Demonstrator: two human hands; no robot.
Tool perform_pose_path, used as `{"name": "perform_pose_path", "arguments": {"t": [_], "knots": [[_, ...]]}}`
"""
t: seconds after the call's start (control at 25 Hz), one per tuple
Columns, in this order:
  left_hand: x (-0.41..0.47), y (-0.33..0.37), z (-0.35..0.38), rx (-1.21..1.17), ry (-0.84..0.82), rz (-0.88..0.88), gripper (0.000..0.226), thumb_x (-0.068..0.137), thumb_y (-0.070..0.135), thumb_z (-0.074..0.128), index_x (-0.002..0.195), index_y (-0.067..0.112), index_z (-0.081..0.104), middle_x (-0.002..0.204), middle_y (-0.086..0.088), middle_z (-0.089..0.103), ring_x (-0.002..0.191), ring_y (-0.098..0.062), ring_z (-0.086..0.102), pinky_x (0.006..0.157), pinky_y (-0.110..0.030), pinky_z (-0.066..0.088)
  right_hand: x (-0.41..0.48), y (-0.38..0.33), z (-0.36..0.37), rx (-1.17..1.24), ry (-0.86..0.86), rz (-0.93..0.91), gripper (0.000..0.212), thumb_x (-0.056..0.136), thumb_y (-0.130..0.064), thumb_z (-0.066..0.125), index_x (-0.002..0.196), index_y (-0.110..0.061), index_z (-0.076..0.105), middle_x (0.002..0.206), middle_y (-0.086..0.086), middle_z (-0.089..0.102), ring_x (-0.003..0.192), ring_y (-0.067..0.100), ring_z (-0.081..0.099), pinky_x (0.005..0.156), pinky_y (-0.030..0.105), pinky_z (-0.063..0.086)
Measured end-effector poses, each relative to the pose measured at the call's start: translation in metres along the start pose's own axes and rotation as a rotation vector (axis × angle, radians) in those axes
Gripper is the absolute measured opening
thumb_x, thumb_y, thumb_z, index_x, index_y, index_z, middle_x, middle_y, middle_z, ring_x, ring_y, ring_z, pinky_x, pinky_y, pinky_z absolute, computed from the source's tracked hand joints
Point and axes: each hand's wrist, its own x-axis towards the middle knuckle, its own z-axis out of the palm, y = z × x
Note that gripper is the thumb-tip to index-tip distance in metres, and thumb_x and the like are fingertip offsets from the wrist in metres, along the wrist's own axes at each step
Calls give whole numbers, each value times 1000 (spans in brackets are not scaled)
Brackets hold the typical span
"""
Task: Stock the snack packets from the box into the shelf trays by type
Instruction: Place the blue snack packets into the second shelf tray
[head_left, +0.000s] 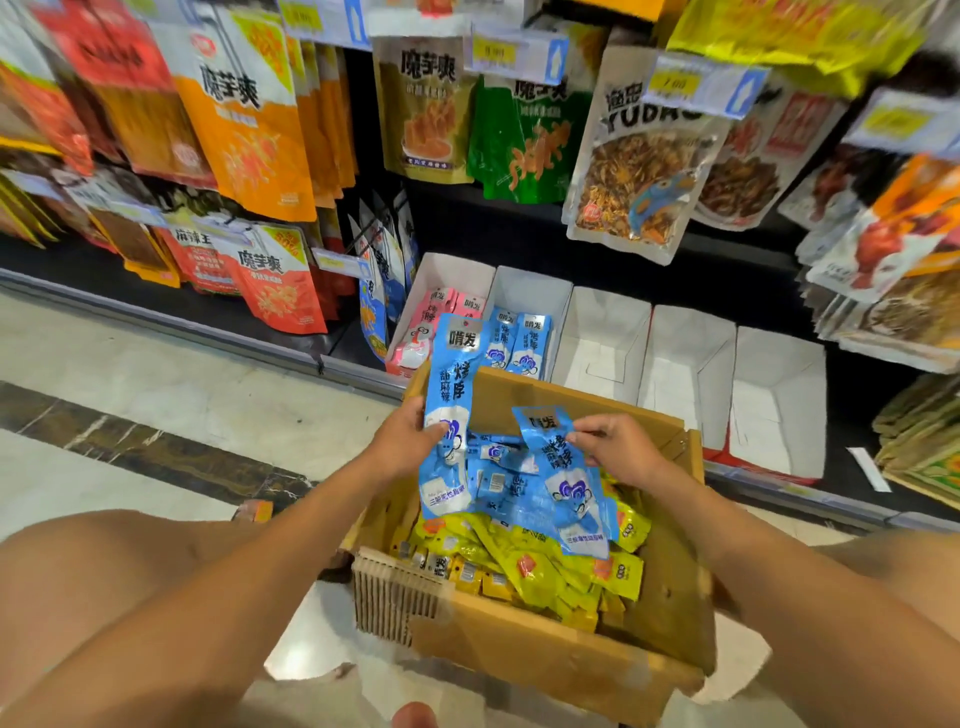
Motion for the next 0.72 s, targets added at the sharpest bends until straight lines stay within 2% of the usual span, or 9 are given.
{"name": "perform_pose_path", "arguments": {"t": [0.08, 0.16, 0.28, 0.36, 0.48, 0.52, 0.6, 0.64, 0.72], "knots": [[4, 25, -11, 103, -23, 23, 39, 101, 10, 59, 136, 24, 54, 124, 0, 70, 107, -22, 69, 94, -47, 57, 9, -26, -25, 124, 32, -8, 11, 95, -19, 67, 94, -21, 77, 99, 18, 74, 92, 27, 71, 73, 43, 62], [9, 52, -18, 145, -38, 44, 38, 99, 11, 56, 132, 30, 54, 120, 2, 70, 106, -22, 69, 93, -48, 58, 14, -52, -48, 248, 75, -44, 12, 97, -13, 63, 103, -7, 72, 107, 23, 71, 101, 32, 70, 63, 32, 60], [19, 89, -18, 157, -21, 39, 34, 94, 19, 54, 124, 32, 59, 113, -7, 73, 103, -30, 70, 93, -54, 57, 19, -88, -72, 355, 130, -98, 24, 99, -13, 60, 119, 0, 63, 114, 19, 70, 106, 30, 69, 73, 39, 63], [28, 108, -10, 128, -57, 34, 31, 89, 25, 54, 118, 31, 63, 109, -16, 73, 97, -35, 70, 90, -57, 56, 20, -108, -81, 407, 147, -141, 20, 101, -12, 57, 116, -1, 64, 109, 14, 73, 97, 23, 73, 72, 35, 62], [38, 121, 12, 25, -127, 15, 17, 98, 17, 55, 110, 23, 64, 102, -15, 74, 82, -25, 67, 79, -42, 59, 28, -114, -83, 521, 178, -124, 16, 101, -15, 57, 111, -6, 65, 107, 14, 74, 98, 27, 72, 76, 38, 62], [44, 119, 20, -22, -157, 0, 17, 97, 24, 60, 113, 23, 65, 108, -13, 75, 89, -21, 69, 89, -47, 58, 32, -113, -80, 562, 188, -113, 15, 101, -15, 57, 109, -6, 66, 107, 15, 74, 99, 30, 71, 75, 38, 62], [54, 111, 35, -119, -231, -76, 43, 90, 50, 72, 125, 28, 60, 125, -1, 72, 113, -21, 67, 104, -50, 51, 41, -108, -72, 625, 201, -76, 11, 101, -13, 57, 104, -7, 66, 104, 15, 74, 96, 30, 71, 72, 35, 61], [57, 109, 41, -150, -277, -90, 45, 91, 51, 72, 128, 28, 59, 127, 3, 71, 117, -22, 67, 104, -52, 51, 47, -106, -68, 638, 206, -55, 11, 101, -12, 57, 104, -7, 65, 102, 14, 75, 94, 28, 71, 71, 35, 61], [66, 105, 50, -158, -323, -74, 38, 96, 33, 71, 131, 23, 60, 121, 2, 75, 111, -23, 72, 100, -50, 56, 56, -106, -61, 628, 212, -33, 13, 101, -14, 56, 108, -6, 64, 102, 10, 76, 92, 23, 74, 69, 34, 60]]}}
